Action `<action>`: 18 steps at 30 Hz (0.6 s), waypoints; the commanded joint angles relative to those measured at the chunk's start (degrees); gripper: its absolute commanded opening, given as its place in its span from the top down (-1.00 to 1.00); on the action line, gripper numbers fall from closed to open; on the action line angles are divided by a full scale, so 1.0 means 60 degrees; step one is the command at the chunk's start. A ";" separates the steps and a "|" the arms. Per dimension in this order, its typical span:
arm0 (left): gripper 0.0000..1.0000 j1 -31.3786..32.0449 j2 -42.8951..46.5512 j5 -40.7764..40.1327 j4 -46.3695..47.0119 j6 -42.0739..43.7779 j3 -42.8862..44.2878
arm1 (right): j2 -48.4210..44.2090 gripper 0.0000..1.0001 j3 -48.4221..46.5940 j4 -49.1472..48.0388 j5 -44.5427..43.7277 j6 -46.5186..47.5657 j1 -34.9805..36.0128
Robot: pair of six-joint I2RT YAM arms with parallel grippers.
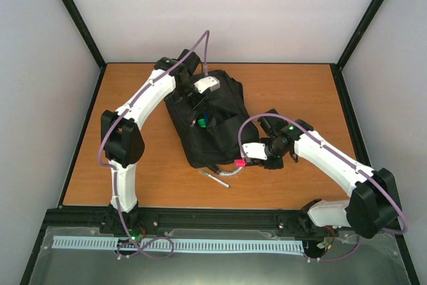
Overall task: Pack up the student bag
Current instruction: Pick up the stationery from the center of the board, then place the stationery in the student bag.
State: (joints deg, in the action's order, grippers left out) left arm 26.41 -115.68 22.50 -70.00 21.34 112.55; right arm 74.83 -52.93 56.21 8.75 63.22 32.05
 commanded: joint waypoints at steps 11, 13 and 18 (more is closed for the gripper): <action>0.89 0.0101 0.0148 0.0638 0.0108 -0.0146 0.0667 | 0.1773 0.83 -0.2641 0.0072 0.1865 -0.4820 0.0070; 0.89 0.0120 0.0149 0.0622 0.0108 -0.0131 0.0667 | 0.2198 0.84 -0.3143 -0.0012 0.2085 -0.5403 0.0078; 0.89 0.0231 0.0138 0.0492 0.0101 -0.0101 0.0673 | 0.3352 0.90 -0.4289 -0.0432 0.2311 -0.7391 0.0041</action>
State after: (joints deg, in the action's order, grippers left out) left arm 26.52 -115.79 22.41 -70.30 21.30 113.08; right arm 91.07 -74.15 56.86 20.12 31.59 32.29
